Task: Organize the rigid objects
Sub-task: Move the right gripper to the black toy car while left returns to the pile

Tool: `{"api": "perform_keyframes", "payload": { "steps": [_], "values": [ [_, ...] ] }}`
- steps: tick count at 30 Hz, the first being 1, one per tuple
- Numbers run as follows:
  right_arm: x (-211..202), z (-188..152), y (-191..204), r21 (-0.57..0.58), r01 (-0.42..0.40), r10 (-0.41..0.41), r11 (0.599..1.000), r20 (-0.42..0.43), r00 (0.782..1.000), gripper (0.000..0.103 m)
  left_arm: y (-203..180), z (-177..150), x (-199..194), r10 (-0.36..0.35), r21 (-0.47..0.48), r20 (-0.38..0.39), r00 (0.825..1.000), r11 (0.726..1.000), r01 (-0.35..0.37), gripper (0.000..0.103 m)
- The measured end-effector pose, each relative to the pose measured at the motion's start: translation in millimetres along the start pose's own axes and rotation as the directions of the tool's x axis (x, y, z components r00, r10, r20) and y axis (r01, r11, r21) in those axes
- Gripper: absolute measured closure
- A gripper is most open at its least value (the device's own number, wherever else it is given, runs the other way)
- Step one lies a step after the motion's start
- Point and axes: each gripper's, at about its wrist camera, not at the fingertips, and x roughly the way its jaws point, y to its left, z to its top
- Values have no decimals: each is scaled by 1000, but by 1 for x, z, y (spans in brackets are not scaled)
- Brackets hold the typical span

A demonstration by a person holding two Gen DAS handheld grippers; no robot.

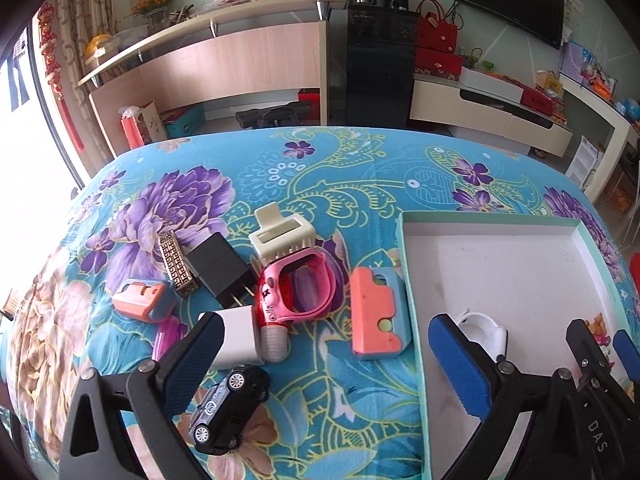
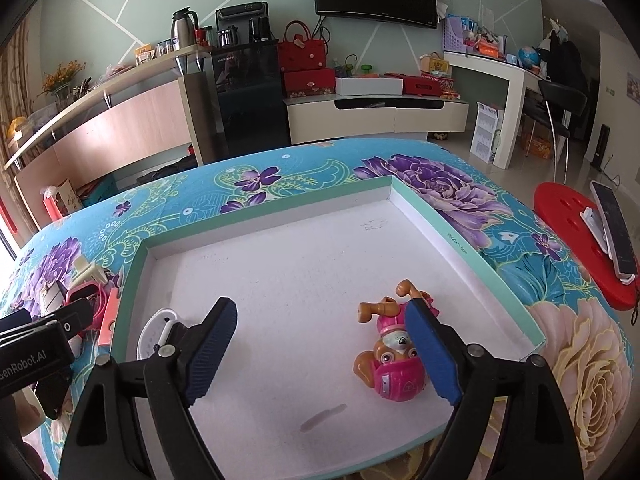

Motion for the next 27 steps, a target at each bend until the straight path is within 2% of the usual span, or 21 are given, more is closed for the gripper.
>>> {"api": "perform_keyframes", "payload": {
  "steps": [6,9,12,15,19,24,27],
  "values": [
    [-9,4,14,1,-10,10,1000,30,999,15,28,-1,-4,22,-63,11,1000,998,-22,0],
    [-18,7,27,9,-70,70,997,61,996,15,43,-1,-6,46,-91,13,999,995,-45,0],
    [-17,6,42,-1,-130,130,992,40,991,15,59,0,-8,70,-122,14,997,990,-68,0],
    [-16,4,60,-48,-140,142,989,29,989,15,75,-2,-9,93,-152,7,996,984,-91,0],
    [-21,-1,86,-102,-185,189,977,27,982,15,95,-6,-4,134,-178,-37,990,974,-139,0],
    [-24,-9,117,-124,-264,266,957,1,964,15,125,-14,2,138,-266,-86,987,951,-156,0],
    [-27,-15,138,-167,-284,286,944,-12,958,15,139,-17,2,151,-301,-91,984,938,-172,0]
  ]
}}
